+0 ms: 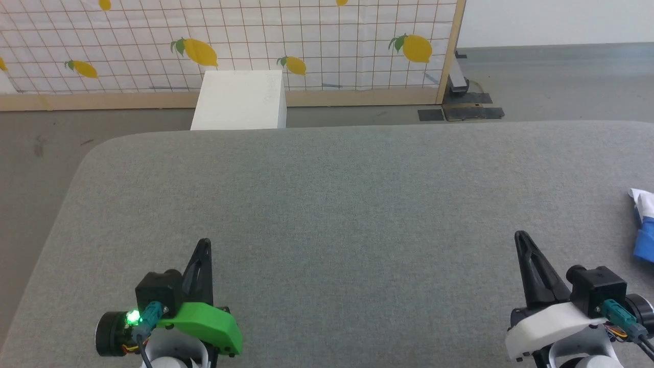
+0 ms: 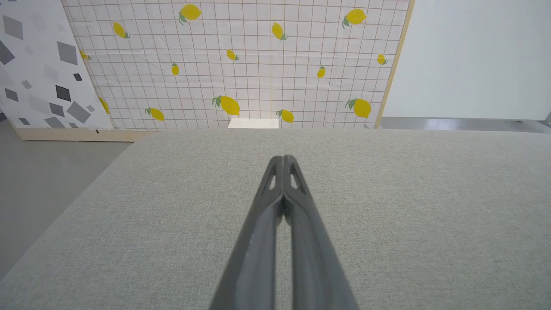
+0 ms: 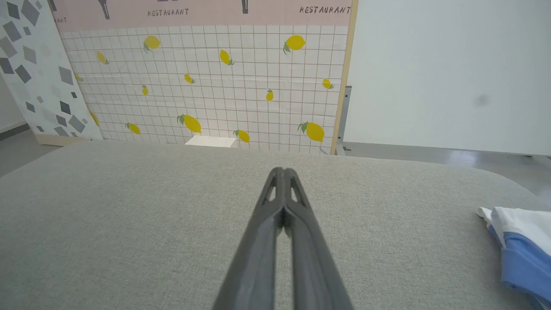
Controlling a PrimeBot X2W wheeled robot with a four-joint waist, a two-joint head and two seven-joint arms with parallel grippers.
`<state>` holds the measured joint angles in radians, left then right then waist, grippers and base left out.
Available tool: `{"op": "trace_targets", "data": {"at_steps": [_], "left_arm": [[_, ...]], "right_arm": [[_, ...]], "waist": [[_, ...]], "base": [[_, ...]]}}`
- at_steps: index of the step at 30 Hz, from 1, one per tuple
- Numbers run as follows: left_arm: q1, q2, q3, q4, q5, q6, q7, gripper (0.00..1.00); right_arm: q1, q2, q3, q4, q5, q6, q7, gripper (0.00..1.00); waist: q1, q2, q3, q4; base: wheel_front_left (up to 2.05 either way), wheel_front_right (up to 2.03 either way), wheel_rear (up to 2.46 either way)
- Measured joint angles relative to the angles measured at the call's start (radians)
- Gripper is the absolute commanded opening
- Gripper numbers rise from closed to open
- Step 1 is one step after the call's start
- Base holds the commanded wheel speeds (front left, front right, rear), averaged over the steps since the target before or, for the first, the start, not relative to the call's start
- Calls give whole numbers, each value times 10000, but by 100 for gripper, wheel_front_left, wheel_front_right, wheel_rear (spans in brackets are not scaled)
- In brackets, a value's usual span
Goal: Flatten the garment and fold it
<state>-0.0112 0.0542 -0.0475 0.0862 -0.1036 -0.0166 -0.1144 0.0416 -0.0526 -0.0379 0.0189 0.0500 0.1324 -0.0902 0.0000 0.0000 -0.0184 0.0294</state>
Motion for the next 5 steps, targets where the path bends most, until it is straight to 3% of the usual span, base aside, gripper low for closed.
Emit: {"op": "trace_targets", "data": {"at_steps": [5], "left_arm": [[0,0,31,-75,79,2,107,0]], "right_arm": [[-8,0,31,-15,-71,0,102,0]], "waist": [[0,0,17,-28]], "base": [[0,0,0]]}}
